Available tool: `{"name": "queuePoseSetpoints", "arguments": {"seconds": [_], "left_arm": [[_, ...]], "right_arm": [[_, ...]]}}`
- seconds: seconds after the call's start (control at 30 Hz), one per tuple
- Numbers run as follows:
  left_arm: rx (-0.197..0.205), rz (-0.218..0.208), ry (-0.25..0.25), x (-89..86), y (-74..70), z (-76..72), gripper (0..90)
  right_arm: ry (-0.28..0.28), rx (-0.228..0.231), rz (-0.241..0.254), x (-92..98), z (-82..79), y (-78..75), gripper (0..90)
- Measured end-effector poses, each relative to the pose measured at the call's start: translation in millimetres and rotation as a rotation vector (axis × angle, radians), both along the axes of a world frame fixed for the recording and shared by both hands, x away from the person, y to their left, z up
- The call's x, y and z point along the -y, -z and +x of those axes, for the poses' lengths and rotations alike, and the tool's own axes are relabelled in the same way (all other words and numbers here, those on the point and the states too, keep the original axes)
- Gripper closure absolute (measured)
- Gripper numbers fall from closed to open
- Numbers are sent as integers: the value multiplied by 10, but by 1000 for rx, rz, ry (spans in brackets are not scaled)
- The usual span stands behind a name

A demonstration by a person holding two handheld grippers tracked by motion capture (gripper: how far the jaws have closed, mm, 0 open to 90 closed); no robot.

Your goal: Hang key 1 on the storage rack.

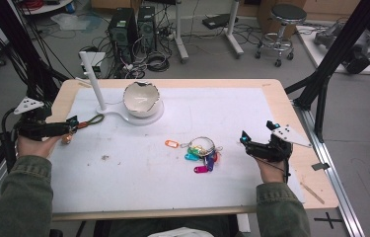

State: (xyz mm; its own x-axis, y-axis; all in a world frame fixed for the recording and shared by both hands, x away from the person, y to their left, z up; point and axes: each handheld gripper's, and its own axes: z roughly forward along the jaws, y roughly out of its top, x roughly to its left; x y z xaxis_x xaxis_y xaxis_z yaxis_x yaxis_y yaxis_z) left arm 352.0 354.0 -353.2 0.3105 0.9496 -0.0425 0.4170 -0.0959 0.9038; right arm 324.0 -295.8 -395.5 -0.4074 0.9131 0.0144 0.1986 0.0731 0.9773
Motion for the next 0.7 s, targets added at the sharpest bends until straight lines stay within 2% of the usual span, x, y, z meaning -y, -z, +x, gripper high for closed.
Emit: {"name": "queuePoseSetpoints", "arguments": {"seconds": [0.27, 0.43, 0.57, 0.7], "left_arm": [[-39, 18, -1, -33, 11, 138, 17], [-47, 28, 7, -16, -4, 215, 17], [-69, 30, 13, -27, 44, 279, 17], [-74, 26, 11, -31, 108, 363, 17]], "right_arm": [[-1, -3, 0, -6, 9, 7, 5], [-3, -3, 2, -4, 12, 7, 5], [-5, -10, 3, -9, 9, 8, 5], [-8, -12, 3, -7, 24, 21, 5]]}}
